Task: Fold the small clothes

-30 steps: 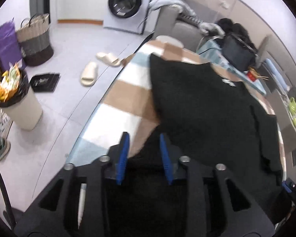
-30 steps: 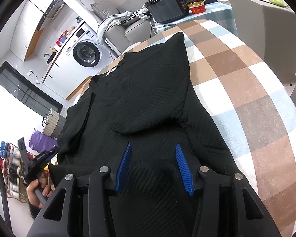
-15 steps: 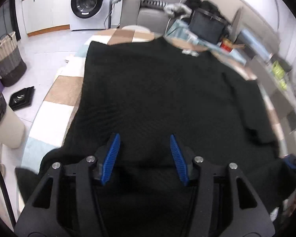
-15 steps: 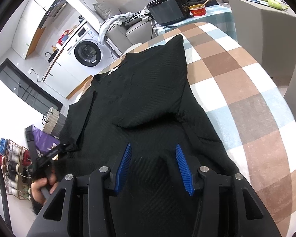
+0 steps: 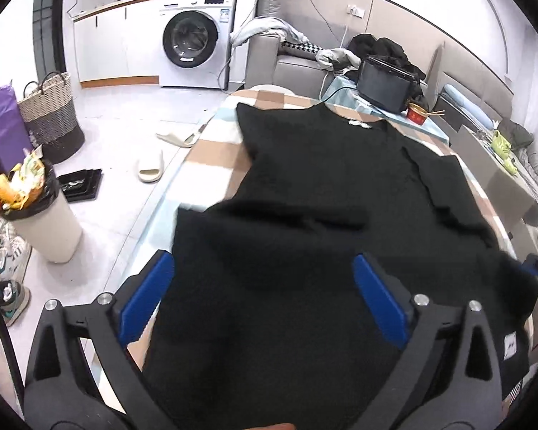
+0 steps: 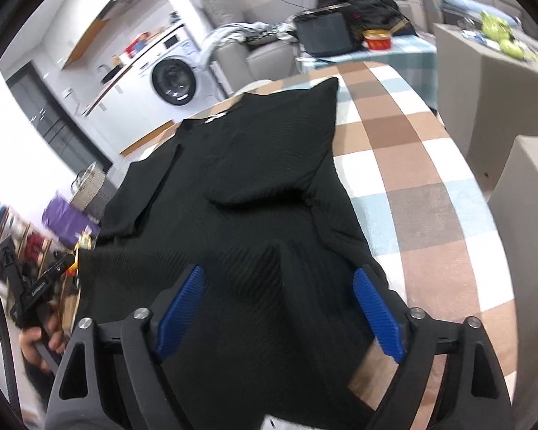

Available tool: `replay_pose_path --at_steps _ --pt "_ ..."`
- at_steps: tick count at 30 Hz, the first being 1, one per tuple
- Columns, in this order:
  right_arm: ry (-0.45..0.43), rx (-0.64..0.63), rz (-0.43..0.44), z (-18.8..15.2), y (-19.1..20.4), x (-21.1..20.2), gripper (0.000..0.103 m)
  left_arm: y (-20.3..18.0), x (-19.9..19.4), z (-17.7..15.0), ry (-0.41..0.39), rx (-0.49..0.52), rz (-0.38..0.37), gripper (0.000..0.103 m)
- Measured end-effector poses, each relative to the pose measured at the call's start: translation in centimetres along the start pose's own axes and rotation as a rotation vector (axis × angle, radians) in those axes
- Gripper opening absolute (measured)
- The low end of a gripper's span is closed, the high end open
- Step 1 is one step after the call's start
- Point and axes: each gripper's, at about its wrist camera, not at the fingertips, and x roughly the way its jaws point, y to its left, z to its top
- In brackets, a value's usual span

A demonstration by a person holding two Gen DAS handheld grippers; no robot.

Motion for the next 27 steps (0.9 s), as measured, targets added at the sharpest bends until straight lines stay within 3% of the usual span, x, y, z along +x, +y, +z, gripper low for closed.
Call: replay_pose_path --at_steps 11,17,19,20,24,27 --pt "0.066 -0.049 -0.074 -4.8 -2.7 -2.4 0.092 4.2 -3.8 -4.8 0.015 -0.047 0.015 0.099" --pt "0.095 -0.051 -0.035 -6.8 -4.2 -2.8 0.091 4.7 -3.4 -6.4 0.039 -0.022 0.062 0.099" --pt "0.103 -0.050 -0.033 -7.3 -4.4 -2.6 0.086 4.9 -2.5 -6.7 0.060 -0.024 0.063 0.098" --pt "0.105 -0.058 -0.022 -7.5 -4.3 -2.6 0.078 5.1 -2.3 -7.0 0.072 -0.025 0.060 0.097" --pt "0.109 -0.102 0.031 -7.9 -3.3 -2.6 0.065 5.3 -0.7 -7.2 0.110 -0.024 0.070 0.084" --pt "0.116 -0.142 0.051 -8.2 -2.3 -2.5 0.064 5.5 0.4 -7.3 0.131 -0.030 0.066 0.075"
